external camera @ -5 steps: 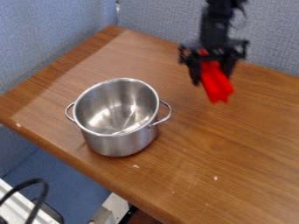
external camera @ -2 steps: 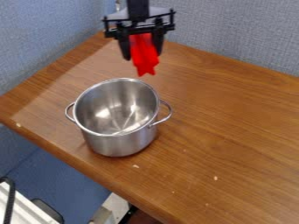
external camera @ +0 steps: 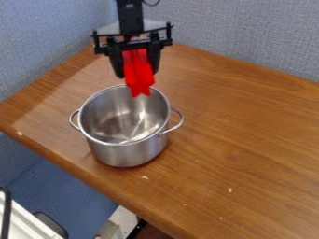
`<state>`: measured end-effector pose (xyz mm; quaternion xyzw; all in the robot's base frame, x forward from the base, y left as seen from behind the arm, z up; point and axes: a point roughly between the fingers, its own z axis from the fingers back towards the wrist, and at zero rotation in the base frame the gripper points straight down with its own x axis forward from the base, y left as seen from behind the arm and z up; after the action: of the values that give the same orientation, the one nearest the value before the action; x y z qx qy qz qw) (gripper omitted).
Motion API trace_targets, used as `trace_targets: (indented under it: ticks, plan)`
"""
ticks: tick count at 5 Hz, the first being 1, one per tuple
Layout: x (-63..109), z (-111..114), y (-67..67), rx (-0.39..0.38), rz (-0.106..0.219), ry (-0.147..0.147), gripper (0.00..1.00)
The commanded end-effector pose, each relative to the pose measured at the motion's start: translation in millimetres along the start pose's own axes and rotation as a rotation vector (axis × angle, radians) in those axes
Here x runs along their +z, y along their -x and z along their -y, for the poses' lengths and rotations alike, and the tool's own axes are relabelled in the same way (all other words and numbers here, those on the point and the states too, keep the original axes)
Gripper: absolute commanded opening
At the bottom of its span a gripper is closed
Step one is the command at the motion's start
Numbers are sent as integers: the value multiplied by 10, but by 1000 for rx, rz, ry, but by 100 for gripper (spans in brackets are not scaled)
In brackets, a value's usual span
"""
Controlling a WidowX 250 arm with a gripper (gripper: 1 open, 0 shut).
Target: Put the red object in the metal pot
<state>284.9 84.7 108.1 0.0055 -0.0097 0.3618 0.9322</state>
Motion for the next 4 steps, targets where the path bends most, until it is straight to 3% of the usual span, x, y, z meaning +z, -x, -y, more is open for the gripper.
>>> trace_targets:
  ticks: [1, 2, 3, 4]
  plan:
    - [92, -62, -19, 29, 59, 31, 0]
    - [53, -172, 17, -1, 44, 32, 0]
    - [58, -359, 18, -18, 56, 33, 0]
    - [87, -352, 86, -52, 59, 21, 0]
